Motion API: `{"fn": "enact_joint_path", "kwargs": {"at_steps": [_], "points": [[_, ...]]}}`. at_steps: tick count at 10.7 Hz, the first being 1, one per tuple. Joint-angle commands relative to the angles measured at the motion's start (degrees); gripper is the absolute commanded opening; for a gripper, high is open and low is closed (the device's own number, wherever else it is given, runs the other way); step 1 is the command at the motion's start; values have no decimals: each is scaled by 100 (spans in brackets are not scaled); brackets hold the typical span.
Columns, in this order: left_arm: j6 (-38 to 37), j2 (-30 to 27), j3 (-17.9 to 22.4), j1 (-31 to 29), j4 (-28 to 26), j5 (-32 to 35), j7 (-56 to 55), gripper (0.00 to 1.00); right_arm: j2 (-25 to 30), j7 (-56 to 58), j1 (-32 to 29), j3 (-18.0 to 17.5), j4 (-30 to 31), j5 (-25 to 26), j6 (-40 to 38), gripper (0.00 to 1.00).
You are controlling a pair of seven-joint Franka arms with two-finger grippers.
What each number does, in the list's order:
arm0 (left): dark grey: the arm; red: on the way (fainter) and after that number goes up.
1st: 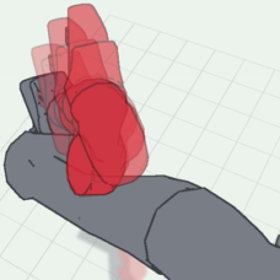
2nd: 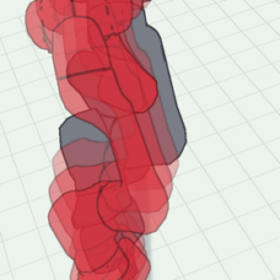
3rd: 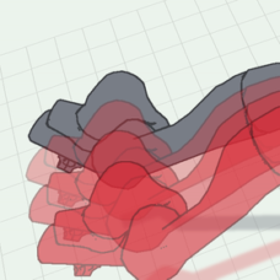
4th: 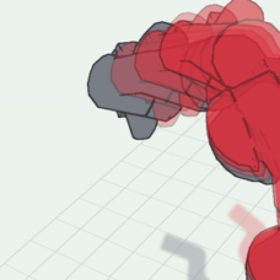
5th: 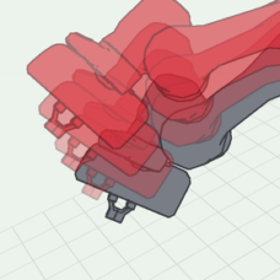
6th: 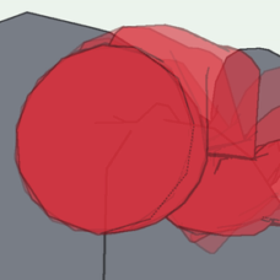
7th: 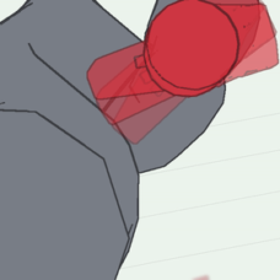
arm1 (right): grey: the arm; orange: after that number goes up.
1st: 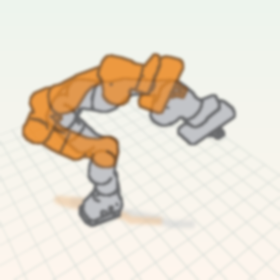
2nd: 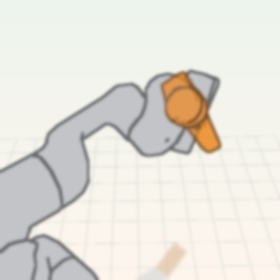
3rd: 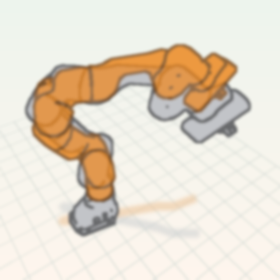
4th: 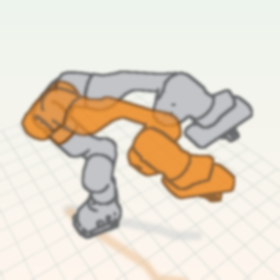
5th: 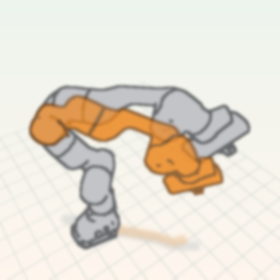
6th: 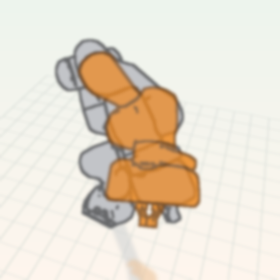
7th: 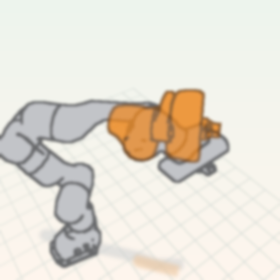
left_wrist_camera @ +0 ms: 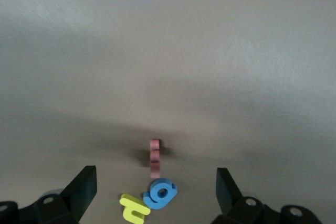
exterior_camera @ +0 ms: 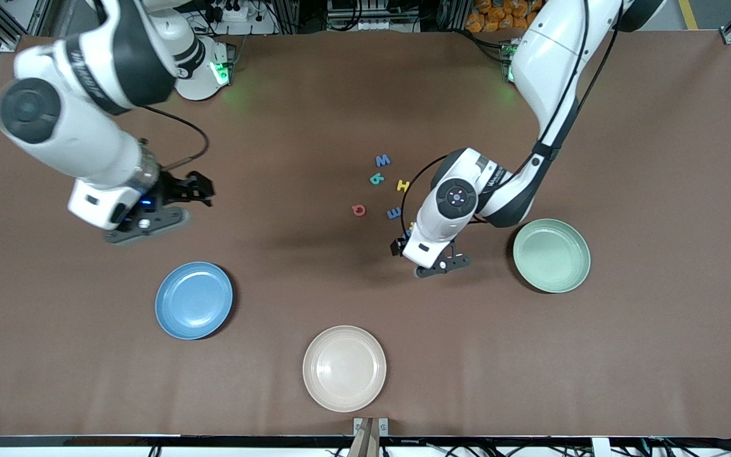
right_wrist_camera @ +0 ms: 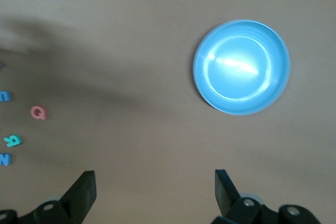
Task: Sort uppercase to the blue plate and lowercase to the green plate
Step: 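Move the left gripper toward the red m while the right gripper approaches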
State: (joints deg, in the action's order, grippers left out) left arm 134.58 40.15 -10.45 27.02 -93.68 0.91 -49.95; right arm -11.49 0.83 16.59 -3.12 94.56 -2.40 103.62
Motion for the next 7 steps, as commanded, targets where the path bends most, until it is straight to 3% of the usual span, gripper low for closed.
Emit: {"fn": "enact_joint_path", "kwargs": {"at_steps": [1, 4, 7], "points": [[51, 185, 78, 128, 149, 155, -243, 100, -239, -65, 422, -4, 18, -77, 332, 99], [253, 326, 236, 224, 148, 303, -234, 100, -441, -13, 827, -65, 88, -59, 729, 95], [262, 397, 236, 234, 148, 516, -270, 100, -722, 14, 951, -250, 88, -7, 913, 84]]}}
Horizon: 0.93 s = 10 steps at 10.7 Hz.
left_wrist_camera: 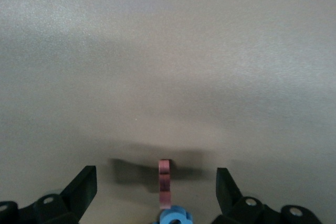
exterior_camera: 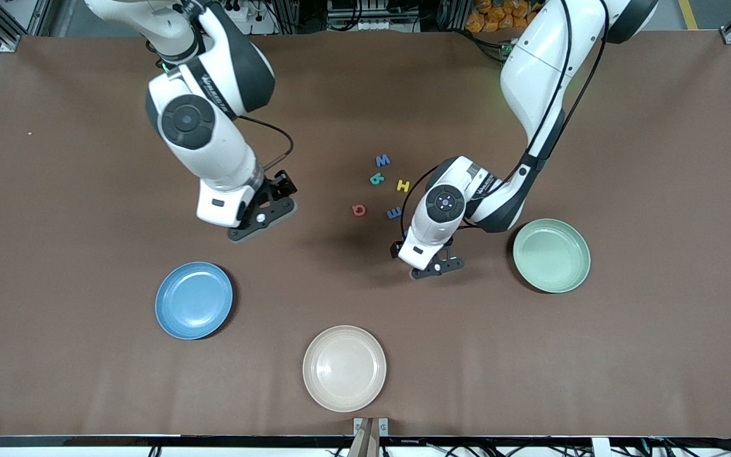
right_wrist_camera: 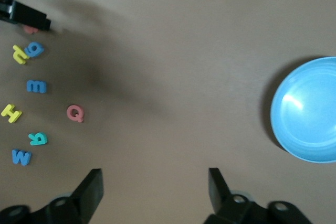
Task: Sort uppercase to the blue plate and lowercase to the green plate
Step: 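Grasp the red m with the left gripper while the right gripper descends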
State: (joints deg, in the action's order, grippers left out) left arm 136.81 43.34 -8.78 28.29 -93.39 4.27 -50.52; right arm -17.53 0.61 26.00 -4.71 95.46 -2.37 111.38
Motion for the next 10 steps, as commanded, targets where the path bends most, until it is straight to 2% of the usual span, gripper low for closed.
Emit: {"fn": "enact_joint_path", "kwargs": {"at_steps": [1, 3, 5, 6, 8, 10], "points": [[39, 78, 70, 115, 119, 180, -326, 100, -171, 44, 28, -135, 8, 0, 156, 81], [39, 78, 61, 194, 111, 197, -477, 100, -172, 44, 19, -144, 86, 0, 130, 64], [30, 78, 61, 238, 102, 206, -555, 90, -163, 44, -51, -136, 96, 0, 69, 49], [30, 78, 61, 238, 93, 206, -608, 85, -172, 44, -147, -136, 87, -9, -27, 37], [30, 113, 70, 264, 93, 232, -609, 75, -163, 44, -271, -136, 87, -9, -46, 36], [30, 113, 70, 274, 84, 241, -600, 68, -163, 44, -280, -136, 78, -9, -46, 36]]}}
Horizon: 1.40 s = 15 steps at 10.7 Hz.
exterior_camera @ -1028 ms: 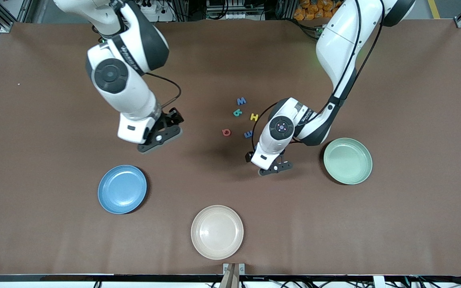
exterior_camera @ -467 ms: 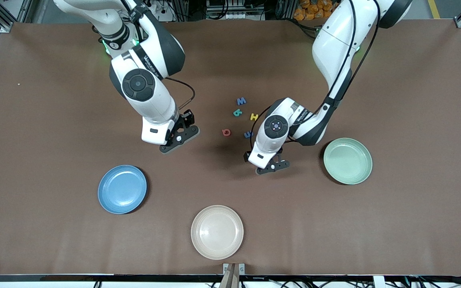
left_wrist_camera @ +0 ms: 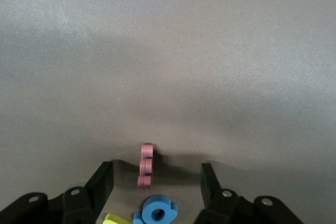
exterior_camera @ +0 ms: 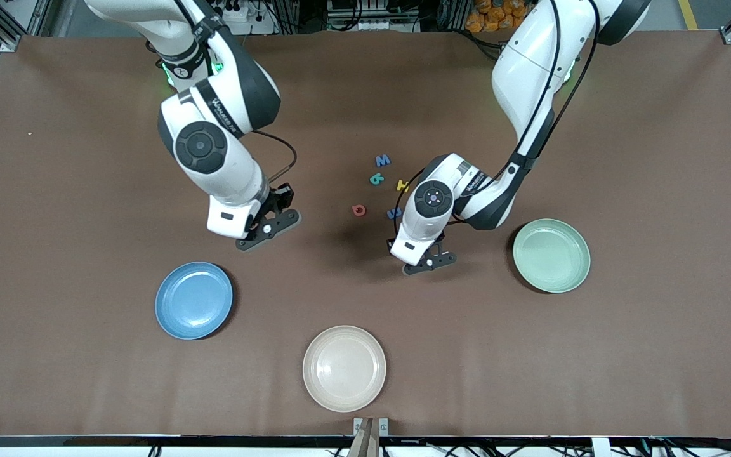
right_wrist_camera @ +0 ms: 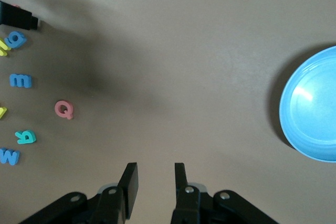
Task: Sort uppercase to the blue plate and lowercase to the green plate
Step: 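Grasp the red m with the left gripper while the right gripper descends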
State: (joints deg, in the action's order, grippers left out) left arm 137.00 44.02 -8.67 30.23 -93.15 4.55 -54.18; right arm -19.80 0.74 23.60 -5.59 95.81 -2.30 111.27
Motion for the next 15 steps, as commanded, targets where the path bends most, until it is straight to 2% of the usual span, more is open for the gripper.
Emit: {"fn": "enact_joint_path", "kwargs": {"at_steps": [1, 8, 11, 13, 15], "points": [[11, 45, 59, 80, 51, 239, -233, 67, 56, 32, -31, -38, 43, -16, -35, 35], [-15, 45, 59, 63, -2, 335, -181, 49, -32, -30, 31, -38, 43, -16, 9, 41], [-33, 45, 59, 54, -10, 468, -189, 36, -67, -47, 101, -47, 43, -16, 44, 52], [-50, 54, 59, 54, -11, 476, -181, 19, -94, -47, 145, -47, 43, -16, 44, 60], [-77, 45, 59, 45, -11, 503, -146, 4, -111, -47, 145, -47, 43, -16, 44, 72]]}}
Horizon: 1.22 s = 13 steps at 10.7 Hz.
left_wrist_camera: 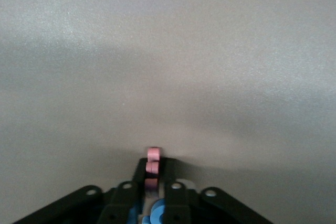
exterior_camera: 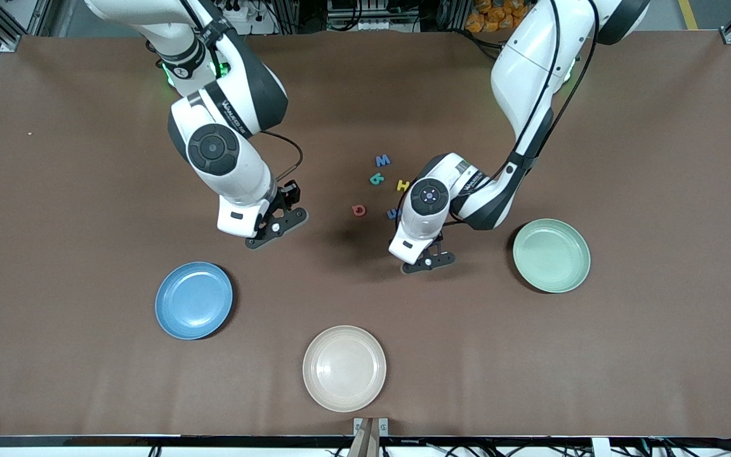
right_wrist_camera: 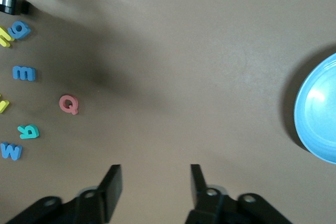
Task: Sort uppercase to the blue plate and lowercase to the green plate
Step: 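Grasp the red m with the left gripper while the right gripper descends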
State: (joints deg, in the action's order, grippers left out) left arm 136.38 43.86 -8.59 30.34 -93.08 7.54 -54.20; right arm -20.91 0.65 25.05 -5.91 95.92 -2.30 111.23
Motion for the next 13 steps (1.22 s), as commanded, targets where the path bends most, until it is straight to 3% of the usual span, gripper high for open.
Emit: {"fn": "enact_joint_path", "kwargs": {"at_steps": [1, 5, 9, 13], "points": [[-76, 61, 50, 24, -17, 204, -126, 0, 8, -39, -1, -15, 32, -16, 48, 75], [-654, -193, 50, -247, 9, 204, 724, 0, -18, -39, 8, -15, 32, -16, 109, 77], [-1647, -790, 24, -967, -8, 204, 2226, 0, -263, -705, 421, -15, 5, -16, 564, 76], [-2256, -1265, 33, -1862, -209, 204, 3694, 0, -693, -962, 982, -24, 5, 229, 1294, 86]]}}
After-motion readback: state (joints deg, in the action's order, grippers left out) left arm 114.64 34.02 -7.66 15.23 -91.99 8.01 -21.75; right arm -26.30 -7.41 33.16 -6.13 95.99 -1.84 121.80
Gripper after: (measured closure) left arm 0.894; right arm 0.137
